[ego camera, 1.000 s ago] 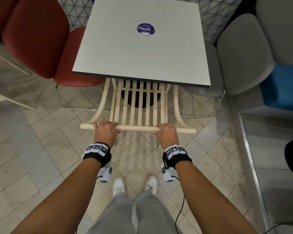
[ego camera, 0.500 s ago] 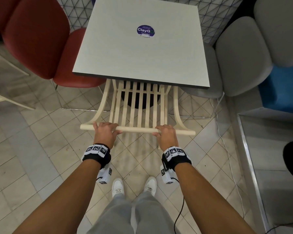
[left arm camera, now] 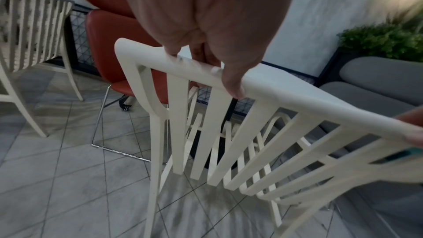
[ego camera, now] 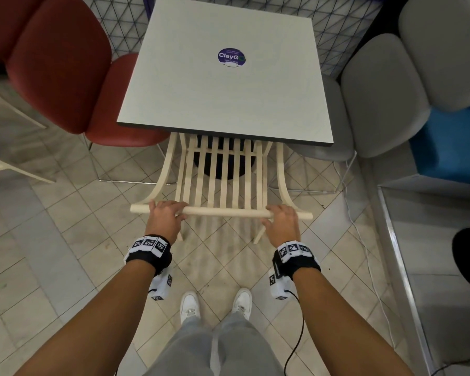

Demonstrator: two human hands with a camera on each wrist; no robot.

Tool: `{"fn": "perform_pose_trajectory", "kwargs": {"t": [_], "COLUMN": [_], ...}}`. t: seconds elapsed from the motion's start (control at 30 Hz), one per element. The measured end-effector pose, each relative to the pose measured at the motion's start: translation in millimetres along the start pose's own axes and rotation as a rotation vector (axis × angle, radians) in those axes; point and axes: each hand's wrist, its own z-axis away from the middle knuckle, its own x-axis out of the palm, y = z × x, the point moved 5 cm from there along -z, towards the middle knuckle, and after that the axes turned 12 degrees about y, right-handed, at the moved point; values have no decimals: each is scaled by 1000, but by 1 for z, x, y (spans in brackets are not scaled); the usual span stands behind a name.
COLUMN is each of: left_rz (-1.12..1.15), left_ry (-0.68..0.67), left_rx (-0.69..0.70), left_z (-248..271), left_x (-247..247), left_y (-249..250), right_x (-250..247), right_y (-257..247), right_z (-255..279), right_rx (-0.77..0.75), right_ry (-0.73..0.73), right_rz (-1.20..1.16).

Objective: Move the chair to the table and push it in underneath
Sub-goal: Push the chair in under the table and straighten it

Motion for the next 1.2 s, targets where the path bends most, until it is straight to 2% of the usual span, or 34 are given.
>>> {"fn": "perform_pose_trajectory", "kwargs": {"t": [0.13, 0.67, 1.03, 1.2], "left_rz": [-41, -93, -52, -17], "left_ry": [-22, -30, 6, 0], "left_rx": [29, 44, 18, 12], "left_z": [-4, -6, -11, -7], "left_x": [0, -3, -2, -5], "left_y": [-6, -13, -7, -10], "right_x": [-9, -4, -7, -4], "right_y": [8, 2, 2, 4], "right_z": [-5, 0, -5, 1], "right_rx": [-33, 14, 8, 15], "right_ry": [-6, 2, 30, 0], "right_rz": [29, -29, -34, -81]}}
